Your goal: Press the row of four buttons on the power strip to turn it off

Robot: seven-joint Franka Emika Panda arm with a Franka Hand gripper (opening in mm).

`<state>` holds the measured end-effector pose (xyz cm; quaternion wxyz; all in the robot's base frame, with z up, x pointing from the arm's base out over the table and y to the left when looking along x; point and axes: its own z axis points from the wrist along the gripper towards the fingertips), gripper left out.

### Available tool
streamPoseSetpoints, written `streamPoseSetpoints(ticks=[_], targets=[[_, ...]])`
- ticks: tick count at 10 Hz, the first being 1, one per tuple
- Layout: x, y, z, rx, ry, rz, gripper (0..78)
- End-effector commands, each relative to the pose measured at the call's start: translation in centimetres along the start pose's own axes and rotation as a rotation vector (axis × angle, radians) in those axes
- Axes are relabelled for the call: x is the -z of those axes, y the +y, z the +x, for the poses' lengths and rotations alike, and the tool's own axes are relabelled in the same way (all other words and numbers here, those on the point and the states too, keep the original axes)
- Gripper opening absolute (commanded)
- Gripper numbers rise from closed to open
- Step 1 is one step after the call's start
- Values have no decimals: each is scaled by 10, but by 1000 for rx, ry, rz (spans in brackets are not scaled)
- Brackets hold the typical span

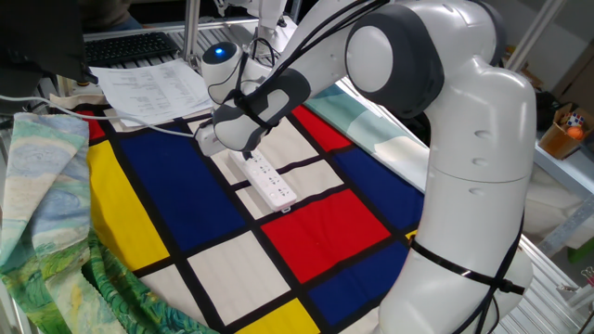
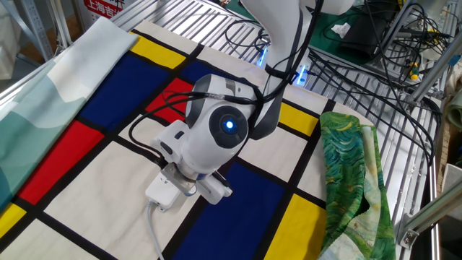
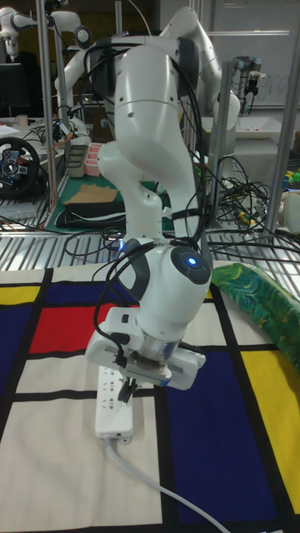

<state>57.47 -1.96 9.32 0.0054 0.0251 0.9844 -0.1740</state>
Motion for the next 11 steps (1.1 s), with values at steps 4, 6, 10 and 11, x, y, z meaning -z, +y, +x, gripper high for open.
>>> streamPoseSetpoints(ticks=[4,6,10,11], targets=[[-4,-2,-2,1,-2,6,0],[-5,-1,-1,-2,1,5,0],[-7,2,-2,-3,2,9,0],[-9,2,-2,-3,5,15,0]])
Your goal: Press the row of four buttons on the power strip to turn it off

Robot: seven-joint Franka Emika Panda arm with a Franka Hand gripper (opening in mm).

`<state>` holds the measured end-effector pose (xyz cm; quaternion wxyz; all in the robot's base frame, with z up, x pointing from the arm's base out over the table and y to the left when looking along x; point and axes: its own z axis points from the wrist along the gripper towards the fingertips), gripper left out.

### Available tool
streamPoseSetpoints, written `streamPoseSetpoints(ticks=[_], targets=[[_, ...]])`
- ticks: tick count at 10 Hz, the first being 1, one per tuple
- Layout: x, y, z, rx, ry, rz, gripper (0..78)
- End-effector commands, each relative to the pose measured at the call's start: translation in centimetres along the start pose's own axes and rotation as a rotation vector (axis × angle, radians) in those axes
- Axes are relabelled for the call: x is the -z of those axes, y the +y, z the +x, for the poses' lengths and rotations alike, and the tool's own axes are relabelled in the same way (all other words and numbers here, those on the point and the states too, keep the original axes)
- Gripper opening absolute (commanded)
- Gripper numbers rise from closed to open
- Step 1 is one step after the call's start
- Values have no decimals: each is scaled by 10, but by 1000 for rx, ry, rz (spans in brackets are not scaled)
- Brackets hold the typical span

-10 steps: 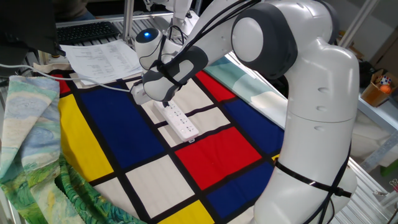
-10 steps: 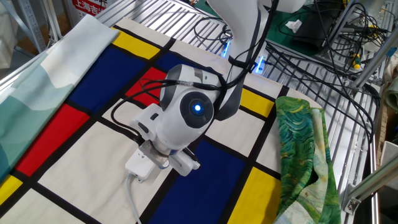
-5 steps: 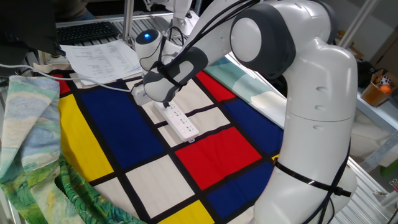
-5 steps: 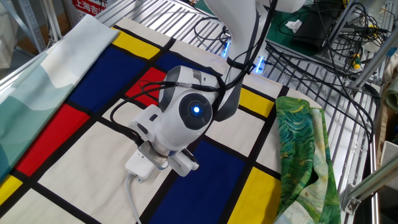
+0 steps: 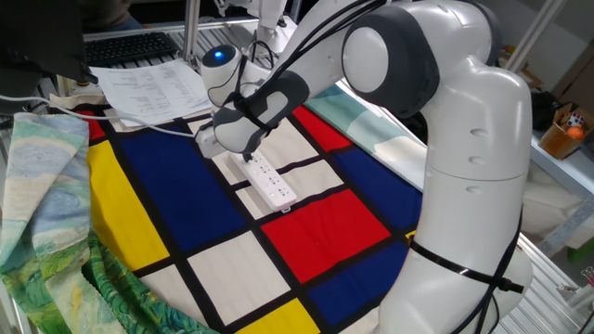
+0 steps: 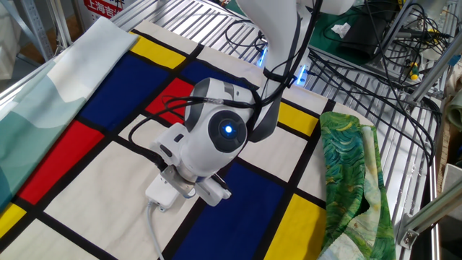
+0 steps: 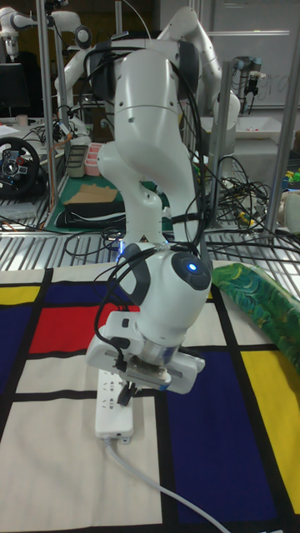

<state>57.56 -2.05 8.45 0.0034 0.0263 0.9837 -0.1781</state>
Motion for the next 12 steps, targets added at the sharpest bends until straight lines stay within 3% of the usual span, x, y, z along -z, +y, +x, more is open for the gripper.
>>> streamPoseSetpoints(ticks=[1,6,12], targets=[[-2,0,-1,-1,1,7,0],[-13,4,6,-19,3,8,0],[2,-4,5,-8,5,-7,0]])
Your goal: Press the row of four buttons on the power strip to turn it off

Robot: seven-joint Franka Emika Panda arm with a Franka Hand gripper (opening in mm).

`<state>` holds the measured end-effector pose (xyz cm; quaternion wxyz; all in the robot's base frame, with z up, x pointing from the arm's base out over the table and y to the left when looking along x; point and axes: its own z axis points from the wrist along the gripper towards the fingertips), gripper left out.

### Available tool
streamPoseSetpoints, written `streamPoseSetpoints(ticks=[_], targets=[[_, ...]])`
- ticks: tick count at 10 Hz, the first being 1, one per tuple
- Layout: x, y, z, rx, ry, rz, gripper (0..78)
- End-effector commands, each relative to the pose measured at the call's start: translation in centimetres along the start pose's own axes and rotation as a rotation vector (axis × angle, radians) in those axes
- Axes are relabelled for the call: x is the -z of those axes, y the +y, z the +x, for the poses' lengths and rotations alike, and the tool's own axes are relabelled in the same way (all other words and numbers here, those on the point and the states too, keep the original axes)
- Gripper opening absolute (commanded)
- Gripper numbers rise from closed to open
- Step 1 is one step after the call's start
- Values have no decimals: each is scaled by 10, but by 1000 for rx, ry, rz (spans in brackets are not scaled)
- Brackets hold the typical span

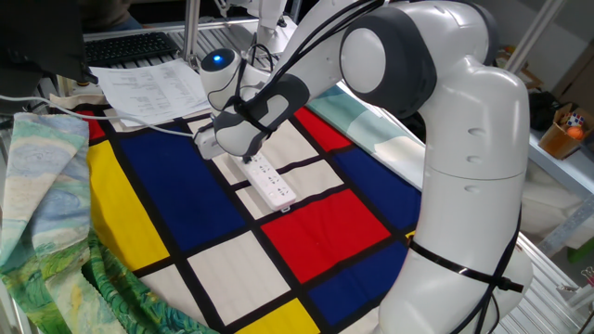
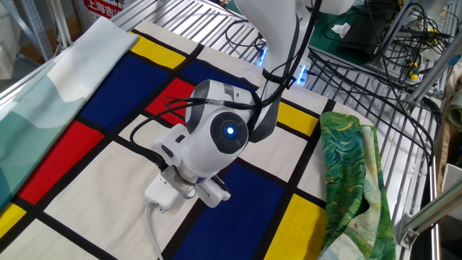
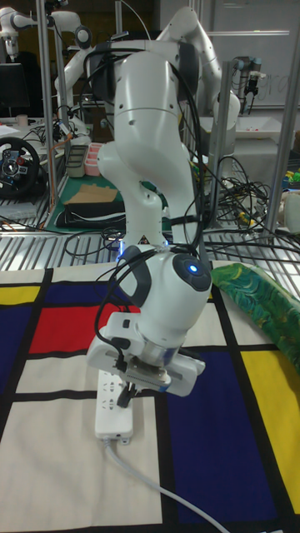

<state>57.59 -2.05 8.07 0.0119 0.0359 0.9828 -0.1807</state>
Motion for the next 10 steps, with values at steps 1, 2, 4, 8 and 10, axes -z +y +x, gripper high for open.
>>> streamPoseSetpoints(ticks=[1,2,4,8,10], targets=[[7,-6,6,12,19,-14,0],[9,-6,6,11,21,-14,0],[12,-7,6,12,25,-15,0],[20,-12,11,26,32,-11,0],[20,-13,13,29,31,-7,0]])
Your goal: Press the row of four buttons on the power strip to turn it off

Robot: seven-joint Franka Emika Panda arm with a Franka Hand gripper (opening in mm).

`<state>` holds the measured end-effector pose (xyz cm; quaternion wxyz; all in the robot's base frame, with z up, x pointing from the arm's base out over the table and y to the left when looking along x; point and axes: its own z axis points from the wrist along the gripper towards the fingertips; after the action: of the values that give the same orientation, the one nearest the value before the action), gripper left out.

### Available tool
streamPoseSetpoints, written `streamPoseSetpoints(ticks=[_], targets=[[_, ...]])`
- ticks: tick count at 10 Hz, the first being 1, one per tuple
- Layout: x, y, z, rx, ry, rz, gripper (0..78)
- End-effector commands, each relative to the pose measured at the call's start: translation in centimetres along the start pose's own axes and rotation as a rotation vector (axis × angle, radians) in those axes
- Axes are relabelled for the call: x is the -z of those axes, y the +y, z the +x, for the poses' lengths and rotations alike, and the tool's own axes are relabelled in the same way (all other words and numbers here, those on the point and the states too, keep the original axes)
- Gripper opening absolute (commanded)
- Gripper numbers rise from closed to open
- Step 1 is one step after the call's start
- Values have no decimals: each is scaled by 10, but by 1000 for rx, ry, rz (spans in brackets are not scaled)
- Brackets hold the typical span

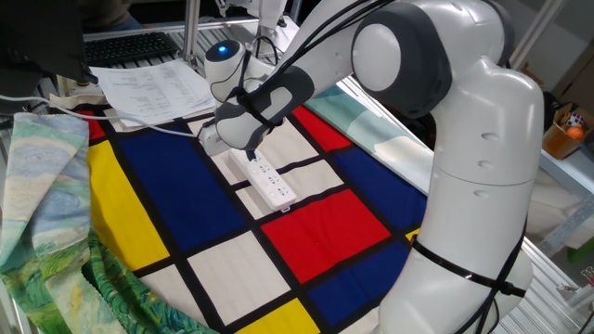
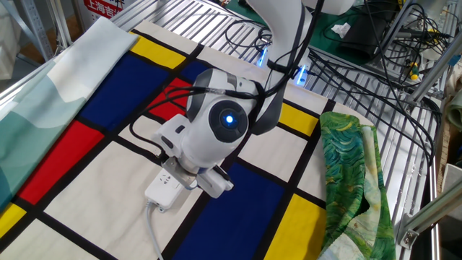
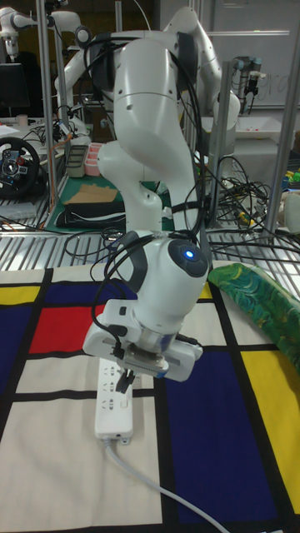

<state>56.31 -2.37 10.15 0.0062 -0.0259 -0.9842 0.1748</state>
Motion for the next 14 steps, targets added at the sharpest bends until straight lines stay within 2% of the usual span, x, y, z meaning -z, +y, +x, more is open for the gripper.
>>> streamPoseSetpoints(ticks=[1,9,14], targets=[[0,-1,6,5,-5,7,0],[-7,1,24,15,-5,30,0],[-8,2,26,16,-4,34,0]])
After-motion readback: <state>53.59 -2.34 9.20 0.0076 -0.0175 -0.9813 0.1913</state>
